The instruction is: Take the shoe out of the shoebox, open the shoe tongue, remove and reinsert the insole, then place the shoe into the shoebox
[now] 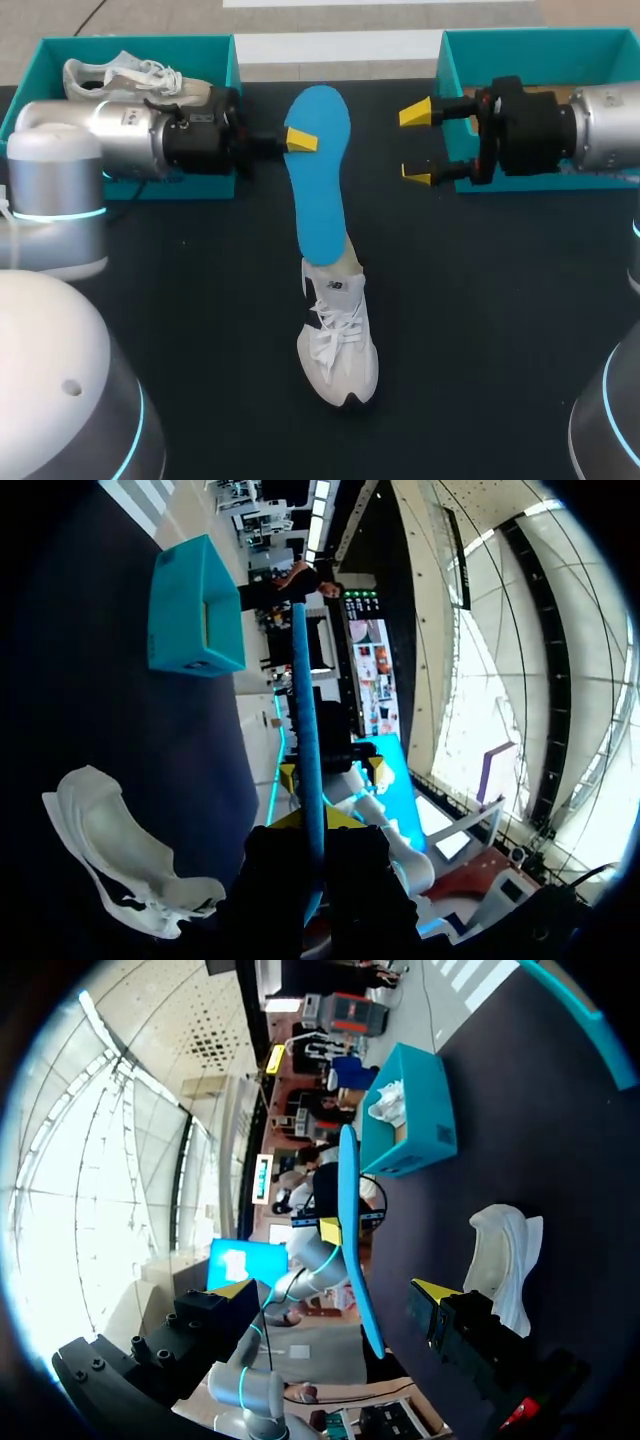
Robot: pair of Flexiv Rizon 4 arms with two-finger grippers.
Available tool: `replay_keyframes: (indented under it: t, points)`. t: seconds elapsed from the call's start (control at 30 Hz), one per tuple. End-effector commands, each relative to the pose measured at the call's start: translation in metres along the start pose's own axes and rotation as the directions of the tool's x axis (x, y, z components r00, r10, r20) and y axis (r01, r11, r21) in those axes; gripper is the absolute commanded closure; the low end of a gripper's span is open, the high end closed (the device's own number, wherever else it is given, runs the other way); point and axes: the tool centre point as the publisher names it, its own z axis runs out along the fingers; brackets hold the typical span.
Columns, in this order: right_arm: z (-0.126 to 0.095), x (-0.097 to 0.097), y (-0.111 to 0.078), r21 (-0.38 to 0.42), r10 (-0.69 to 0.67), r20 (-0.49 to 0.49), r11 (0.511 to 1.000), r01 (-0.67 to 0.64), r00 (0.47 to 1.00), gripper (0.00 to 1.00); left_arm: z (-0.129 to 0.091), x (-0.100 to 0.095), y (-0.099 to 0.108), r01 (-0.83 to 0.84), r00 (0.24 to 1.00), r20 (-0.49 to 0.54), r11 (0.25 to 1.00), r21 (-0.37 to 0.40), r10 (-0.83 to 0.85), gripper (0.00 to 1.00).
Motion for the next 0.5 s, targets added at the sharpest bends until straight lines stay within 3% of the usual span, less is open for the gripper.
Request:
replay_keyframes:
  t: [0.03,0.17,0.37,0.5]
  points:
    - [-0.001,0.001,-0.002,-0.003,0.001,0.004,1.0,-0.001,1.0,0.0,0.002,-0.007,-0.002,0.037,0.999,-0.008,0.999,0.009,-0.036,1.0]
    - [0.002,0.009,0.0,0.056,0.009,0.195,0.998,-0.02,0.981,0.0,0.001,-0.008,-0.003,0.057,0.998,0.009,0.998,0.001,-0.057,1.0]
    - [0.016,0.014,-0.008,0.059,-0.072,0.356,0.997,0.054,0.932,0.0,0.0,-0.009,-0.003,0.068,0.997,0.022,0.998,-0.002,-0.068,1.0]
    - [0.024,0.024,-0.011,0.067,-0.064,0.499,0.997,0.036,0.864,0.0,-0.001,-0.011,-0.003,0.077,0.996,0.035,0.997,0.004,-0.077,1.0]
